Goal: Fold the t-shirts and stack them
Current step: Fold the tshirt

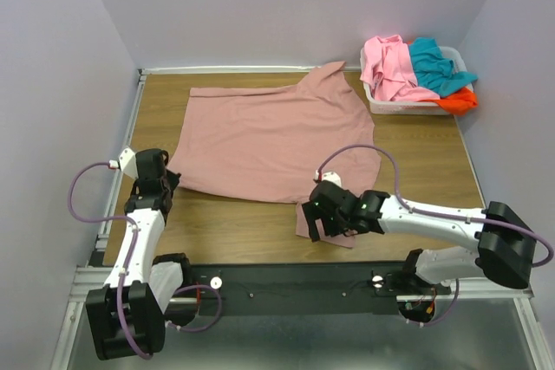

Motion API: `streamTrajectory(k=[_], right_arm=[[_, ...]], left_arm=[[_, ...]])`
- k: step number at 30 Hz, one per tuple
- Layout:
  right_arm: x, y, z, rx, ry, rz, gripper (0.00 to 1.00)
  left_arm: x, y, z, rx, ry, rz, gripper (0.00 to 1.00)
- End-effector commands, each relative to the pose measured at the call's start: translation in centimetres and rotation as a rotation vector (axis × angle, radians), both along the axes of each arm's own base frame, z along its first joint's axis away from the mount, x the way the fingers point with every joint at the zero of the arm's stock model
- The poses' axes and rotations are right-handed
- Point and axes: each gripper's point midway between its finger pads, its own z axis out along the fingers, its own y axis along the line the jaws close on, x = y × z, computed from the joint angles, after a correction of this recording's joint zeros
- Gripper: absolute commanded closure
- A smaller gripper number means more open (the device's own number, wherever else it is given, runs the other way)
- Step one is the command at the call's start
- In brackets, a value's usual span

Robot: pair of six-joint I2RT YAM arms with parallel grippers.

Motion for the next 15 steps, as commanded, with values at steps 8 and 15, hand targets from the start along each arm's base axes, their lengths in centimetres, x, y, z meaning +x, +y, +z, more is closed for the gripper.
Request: streamTrajectory(k=[8,15], right_arm=[[-3.7,-5.2,-4.8,-0.244,0.106,-0.123,0.15],[-3.3,-6.2,-6.2,-0.330,0.099,-0.135,0.31]], left_arm=[[-0.4,0.6,1.0,0.028,-0.032,0.023,1.00],[-0.6,0.6,0.3,0.020,-0.009,0.027,1.00]])
